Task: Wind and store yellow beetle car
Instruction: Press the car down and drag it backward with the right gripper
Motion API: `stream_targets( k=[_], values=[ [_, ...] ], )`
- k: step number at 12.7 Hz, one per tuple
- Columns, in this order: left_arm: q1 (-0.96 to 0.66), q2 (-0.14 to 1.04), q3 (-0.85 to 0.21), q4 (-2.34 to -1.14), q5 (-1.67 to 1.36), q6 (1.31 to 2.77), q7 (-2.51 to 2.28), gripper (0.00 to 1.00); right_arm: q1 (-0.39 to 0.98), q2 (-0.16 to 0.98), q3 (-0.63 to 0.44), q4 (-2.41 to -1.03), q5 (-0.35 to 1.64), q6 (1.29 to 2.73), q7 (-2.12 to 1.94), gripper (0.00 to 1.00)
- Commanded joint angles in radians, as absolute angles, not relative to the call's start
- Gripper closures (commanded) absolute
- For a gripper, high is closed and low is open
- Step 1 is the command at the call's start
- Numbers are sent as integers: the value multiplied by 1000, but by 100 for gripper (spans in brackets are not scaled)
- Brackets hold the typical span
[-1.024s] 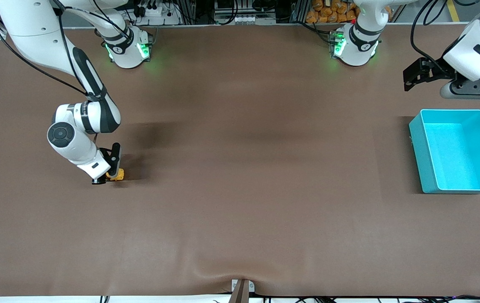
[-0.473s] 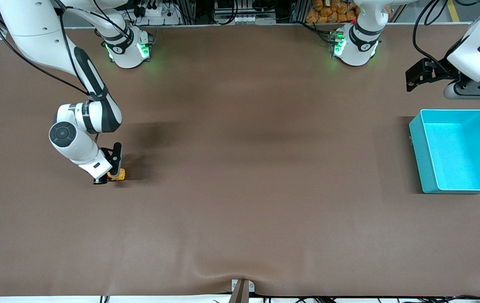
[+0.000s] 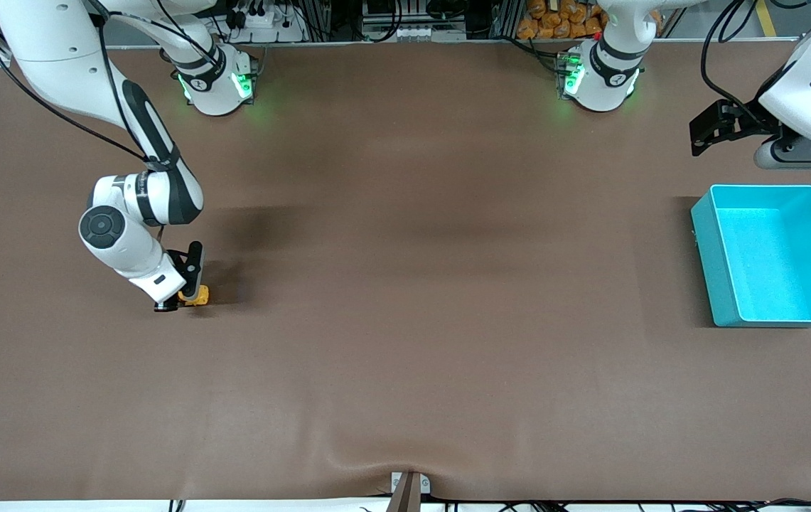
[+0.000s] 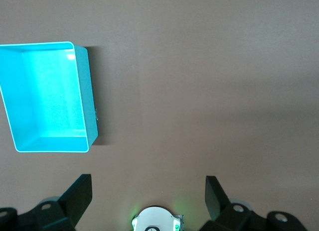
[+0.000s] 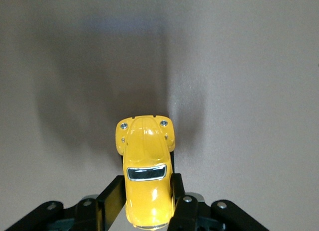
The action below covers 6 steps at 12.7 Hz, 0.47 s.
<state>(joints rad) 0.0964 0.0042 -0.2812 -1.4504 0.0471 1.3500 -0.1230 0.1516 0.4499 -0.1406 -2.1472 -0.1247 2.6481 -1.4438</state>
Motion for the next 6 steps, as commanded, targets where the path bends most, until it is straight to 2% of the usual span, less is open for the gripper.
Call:
stream_targets(
  k=[1, 6],
  values=[
    [100, -5, -279, -1448, 64, 1342, -133, 0, 120, 529, -135, -2140, -144, 2703, -1447, 77],
    [97, -3, -279, -1450, 66, 1342, -137, 0, 87, 548, -135, -2129, -144, 2701, -1465, 77]
  ],
)
